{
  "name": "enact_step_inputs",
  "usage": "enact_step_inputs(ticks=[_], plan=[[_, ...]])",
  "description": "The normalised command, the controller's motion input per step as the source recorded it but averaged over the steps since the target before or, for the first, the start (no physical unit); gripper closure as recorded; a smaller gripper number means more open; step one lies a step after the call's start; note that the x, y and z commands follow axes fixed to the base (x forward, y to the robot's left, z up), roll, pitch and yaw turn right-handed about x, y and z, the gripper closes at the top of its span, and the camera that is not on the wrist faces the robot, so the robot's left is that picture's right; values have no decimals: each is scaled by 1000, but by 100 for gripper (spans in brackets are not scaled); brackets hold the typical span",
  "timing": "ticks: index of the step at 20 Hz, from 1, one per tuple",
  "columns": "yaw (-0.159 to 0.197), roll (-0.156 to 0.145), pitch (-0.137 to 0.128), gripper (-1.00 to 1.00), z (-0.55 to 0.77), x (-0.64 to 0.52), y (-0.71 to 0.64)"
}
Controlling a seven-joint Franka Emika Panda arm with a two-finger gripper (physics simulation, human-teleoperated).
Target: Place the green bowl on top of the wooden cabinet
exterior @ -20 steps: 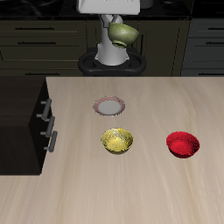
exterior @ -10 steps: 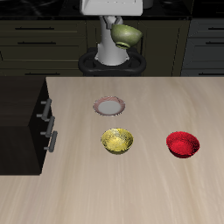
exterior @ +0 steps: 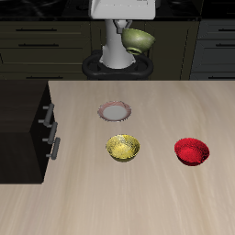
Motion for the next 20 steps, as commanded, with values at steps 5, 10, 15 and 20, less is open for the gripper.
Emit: enact_step_inputs(ticks=[5,10,15,20], plan=[[-11,-16,-9,100,90,160,115],[3,-15,11,100,-17,231,96],[-28,-32,8,100,-7,286,-3],[-15,-18,18,100,-57,219,61]])
